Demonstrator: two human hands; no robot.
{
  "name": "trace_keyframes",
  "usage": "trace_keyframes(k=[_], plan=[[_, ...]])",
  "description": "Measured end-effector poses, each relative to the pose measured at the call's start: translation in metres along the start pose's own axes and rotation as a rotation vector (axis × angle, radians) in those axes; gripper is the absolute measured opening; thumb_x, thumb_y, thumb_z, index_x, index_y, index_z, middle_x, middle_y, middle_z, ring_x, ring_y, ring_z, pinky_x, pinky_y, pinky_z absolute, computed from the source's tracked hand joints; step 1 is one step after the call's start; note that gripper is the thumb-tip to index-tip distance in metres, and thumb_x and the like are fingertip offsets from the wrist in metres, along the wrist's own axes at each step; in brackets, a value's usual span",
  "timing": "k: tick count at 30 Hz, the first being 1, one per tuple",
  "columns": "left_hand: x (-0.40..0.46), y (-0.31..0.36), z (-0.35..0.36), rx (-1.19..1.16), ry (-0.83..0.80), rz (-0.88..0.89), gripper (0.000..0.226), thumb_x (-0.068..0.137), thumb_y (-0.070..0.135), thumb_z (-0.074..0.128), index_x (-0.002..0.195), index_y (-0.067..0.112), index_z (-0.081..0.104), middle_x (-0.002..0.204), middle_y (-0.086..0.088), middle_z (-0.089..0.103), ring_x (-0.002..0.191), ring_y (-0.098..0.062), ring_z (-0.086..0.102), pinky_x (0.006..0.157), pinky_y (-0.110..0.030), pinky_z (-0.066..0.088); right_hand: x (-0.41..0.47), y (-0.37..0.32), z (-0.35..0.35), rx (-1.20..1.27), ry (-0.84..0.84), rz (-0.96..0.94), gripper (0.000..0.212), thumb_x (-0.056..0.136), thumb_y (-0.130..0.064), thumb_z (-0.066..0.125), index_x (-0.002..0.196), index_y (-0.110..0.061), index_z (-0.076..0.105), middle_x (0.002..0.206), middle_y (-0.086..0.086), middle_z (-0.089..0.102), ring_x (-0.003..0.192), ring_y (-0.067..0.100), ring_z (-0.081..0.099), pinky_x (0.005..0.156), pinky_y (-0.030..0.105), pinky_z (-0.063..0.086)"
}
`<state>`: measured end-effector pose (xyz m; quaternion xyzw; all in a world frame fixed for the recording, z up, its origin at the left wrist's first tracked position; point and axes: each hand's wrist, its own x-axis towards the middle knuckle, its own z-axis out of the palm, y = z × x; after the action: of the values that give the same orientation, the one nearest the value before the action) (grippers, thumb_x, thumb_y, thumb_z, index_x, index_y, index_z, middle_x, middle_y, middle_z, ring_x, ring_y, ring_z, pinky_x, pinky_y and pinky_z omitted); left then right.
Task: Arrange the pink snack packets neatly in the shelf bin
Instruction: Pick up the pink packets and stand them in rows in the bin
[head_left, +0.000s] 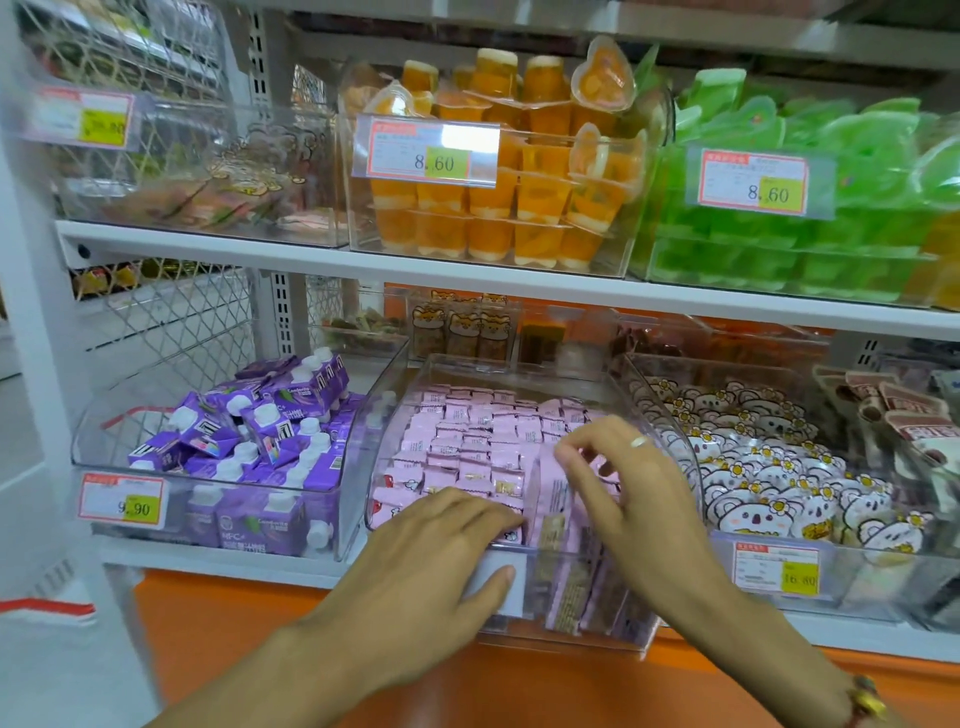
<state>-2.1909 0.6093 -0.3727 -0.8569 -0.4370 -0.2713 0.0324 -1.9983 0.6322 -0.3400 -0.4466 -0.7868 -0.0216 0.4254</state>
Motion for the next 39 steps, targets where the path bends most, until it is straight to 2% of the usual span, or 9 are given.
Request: trace_keyframes(k=[5, 8, 11, 16, 21, 25, 32, 35, 39], plan=[[0.000, 0.000, 0.000, -0.185, 0.007, -0.117, 0.044, 0.093, 0.053, 0.041, 0.136, 0.046, 0.035, 0.130, 0.032, 0.042, 0.119, 0.014, 0.035, 0.100, -0.010, 0.029, 0.012, -0.005, -0.017, 0.181, 0.405, 0.099, 0.012, 0.094, -0.020, 0.053, 0.084, -0.024, 0.058, 0.081, -0.010, 0.058, 0.075, 0.004, 0.055, 0.064, 0.011, 0.040], [0.000, 0.007, -0.007, -0.458, 0.123, -0.266, 0.058, 0.078, 0.068, 0.049, 0.130, 0.060, 0.027, 0.122, 0.045, 0.039, 0.113, 0.026, 0.034, 0.088, -0.004, 0.033, 0.014, -0.002, -0.024, 0.344, 0.476, 0.313, 0.017, 0.095, -0.023, 0.051, 0.083, -0.020, 0.062, 0.079, 0.003, 0.064, 0.072, 0.020, 0.059, 0.063, 0.023, 0.045], [0.004, 0.018, -0.013, -0.578, 0.254, -0.278, 0.062, 0.067, 0.069, 0.062, 0.121, 0.061, 0.034, 0.117, 0.044, 0.041, 0.106, 0.022, 0.043, 0.074, -0.003, 0.039, 0.011, -0.007, -0.022, 0.567, 0.386, 0.536, 0.020, 0.096, -0.022, 0.051, 0.084, -0.016, 0.066, 0.074, 0.000, 0.068, 0.072, 0.017, 0.065, 0.067, 0.027, 0.053], [0.008, 0.019, -0.014, -0.561, 0.344, -0.263, 0.034, 0.080, 0.033, 0.072, 0.109, 0.043, 0.058, 0.096, 0.027, 0.059, 0.087, -0.001, 0.058, 0.071, -0.012, 0.042, 0.007, -0.010, -0.016, 0.863, 0.163, 0.691, 0.024, 0.095, -0.025, 0.054, 0.090, -0.009, 0.070, 0.078, 0.000, 0.071, 0.065, 0.007, 0.066, 0.064, 0.013, 0.053], [0.015, 0.017, -0.022, -1.106, 0.331, -0.569, 0.016, 0.090, 0.025, 0.058, 0.101, 0.022, 0.069, 0.079, 0.003, 0.074, 0.069, -0.004, 0.068, 0.063, -0.014, 0.054, 0.008, -0.007, -0.021, 0.833, -0.034, 0.705, 0.045, 0.071, -0.059, 0.063, 0.105, -0.029, 0.067, 0.098, -0.006, 0.069, 0.079, 0.009, 0.068, 0.068, 0.023, 0.052], [0.016, 0.017, -0.021, -1.410, 0.176, -0.824, 0.034, 0.089, 0.037, 0.057, 0.069, 0.019, 0.077, 0.071, 0.000, 0.074, 0.061, -0.009, 0.070, 0.049, -0.019, 0.053, 0.004, -0.009, -0.016, 0.833, -0.209, 0.581, 0.069, 0.060, -0.065, 0.066, 0.124, -0.048, 0.048, 0.122, -0.014, 0.060, 0.101, 0.004, 0.065, 0.090, 0.031, 0.049], [0.018, 0.017, -0.016, -1.285, 0.102, -0.850, 0.045, 0.087, 0.052, 0.047, 0.055, 0.036, 0.073, 0.062, -0.003, 0.072, 0.038, -0.005, 0.053, 0.038, -0.018, 0.045, 0.001, -0.013, -0.009, 1.018, -0.197, 0.619, 0.069, 0.070, -0.035, 0.072, 0.131, -0.013, 0.049, 0.092, 0.003, 0.073, 0.086, 0.015, 0.070, 0.069, 0.017, 0.053], [0.014, 0.012, -0.023, -1.116, 0.170, -0.704, 0.051, 0.080, 0.061, 0.045, 0.057, 0.026, 0.074, 0.060, -0.007, 0.070, 0.037, -0.008, 0.049, 0.040, -0.015, 0.042, 0.004, -0.008, -0.019, 0.886, -0.155, 0.569, 0.068, 0.061, -0.039, 0.074, 0.125, -0.032, 0.054, 0.113, -0.010, 0.067, 0.101, 0.002, 0.064, 0.087, 0.025, 0.050], [0.012, 0.007, -0.027, -0.801, 0.280, -0.456, 0.061, 0.072, 0.067, 0.043, 0.051, 0.009, 0.050, 0.043, 0.001, 0.038, 0.039, -0.010, 0.034, 0.043, -0.021, 0.030, 0.000, -0.015, -0.030, 0.404, -0.351, 0.203, 0.061, 0.070, -0.060, 0.063, 0.127, -0.059, 0.041, 0.131, -0.036, 0.043, 0.127, -0.012, 0.033, 0.102, 0.018, 0.026]])
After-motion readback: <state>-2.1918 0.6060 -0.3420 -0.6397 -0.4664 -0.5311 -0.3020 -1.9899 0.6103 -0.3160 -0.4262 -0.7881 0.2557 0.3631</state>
